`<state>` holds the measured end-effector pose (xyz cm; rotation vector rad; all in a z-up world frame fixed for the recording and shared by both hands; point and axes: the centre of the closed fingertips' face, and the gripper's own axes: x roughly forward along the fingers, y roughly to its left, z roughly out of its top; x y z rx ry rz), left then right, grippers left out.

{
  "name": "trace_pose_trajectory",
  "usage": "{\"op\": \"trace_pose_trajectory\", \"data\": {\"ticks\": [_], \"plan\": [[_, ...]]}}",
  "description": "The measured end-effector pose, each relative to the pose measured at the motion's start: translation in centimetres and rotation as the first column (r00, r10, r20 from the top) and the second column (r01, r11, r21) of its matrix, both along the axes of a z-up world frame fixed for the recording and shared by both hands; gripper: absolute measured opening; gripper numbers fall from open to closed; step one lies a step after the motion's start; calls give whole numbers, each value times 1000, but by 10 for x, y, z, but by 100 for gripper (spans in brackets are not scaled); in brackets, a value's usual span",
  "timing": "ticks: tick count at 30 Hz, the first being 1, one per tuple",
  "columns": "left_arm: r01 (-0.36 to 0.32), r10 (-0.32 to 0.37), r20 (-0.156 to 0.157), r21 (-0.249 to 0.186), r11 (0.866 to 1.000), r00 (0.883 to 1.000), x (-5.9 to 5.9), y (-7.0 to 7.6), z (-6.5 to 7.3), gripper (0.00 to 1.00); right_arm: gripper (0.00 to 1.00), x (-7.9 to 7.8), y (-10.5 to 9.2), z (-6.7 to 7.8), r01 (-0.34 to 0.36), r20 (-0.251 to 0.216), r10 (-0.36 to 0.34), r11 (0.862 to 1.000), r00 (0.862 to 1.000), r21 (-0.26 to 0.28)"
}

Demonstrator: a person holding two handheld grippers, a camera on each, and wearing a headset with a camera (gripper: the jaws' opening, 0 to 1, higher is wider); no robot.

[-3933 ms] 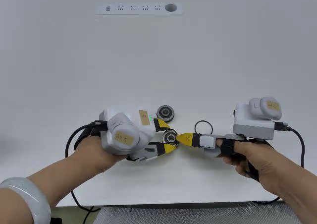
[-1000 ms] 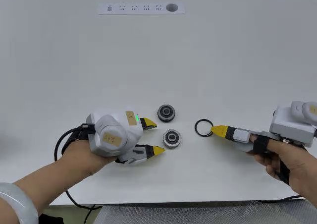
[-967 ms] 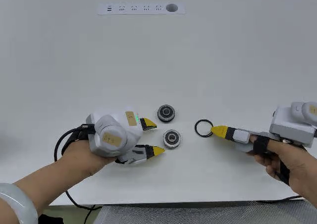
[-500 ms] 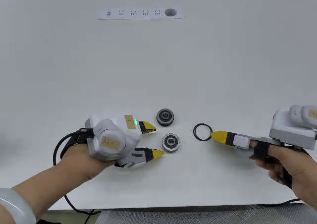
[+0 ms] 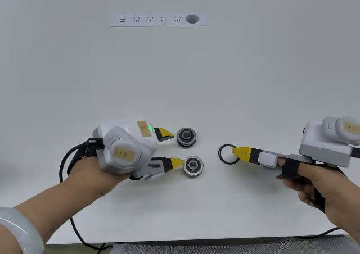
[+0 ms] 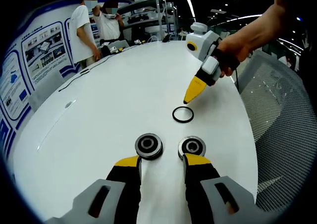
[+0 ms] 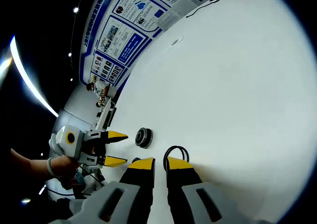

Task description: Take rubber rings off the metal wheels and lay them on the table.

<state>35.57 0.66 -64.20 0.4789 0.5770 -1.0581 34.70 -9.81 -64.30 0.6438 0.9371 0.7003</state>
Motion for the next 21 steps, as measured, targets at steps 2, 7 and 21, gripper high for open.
{"op": "trace_pose_trajectory", "data": {"ticks": [2, 7, 21], "plan": [[-5, 5, 3, -5, 1000, 1000, 4, 0, 1, 34, 10, 0, 3, 0, -7, 1, 7, 1000, 1000, 2], [-13, 13, 10, -12, 1000, 1000, 12, -3, 5, 34, 10, 1, 11, 1, -21, 0, 21, 1000, 1000, 13], [1, -1, 7, 5, 1000, 1000, 21, -11, 2, 28, 10, 5, 27, 3, -42, 1, 42, 998, 999, 38]]}}
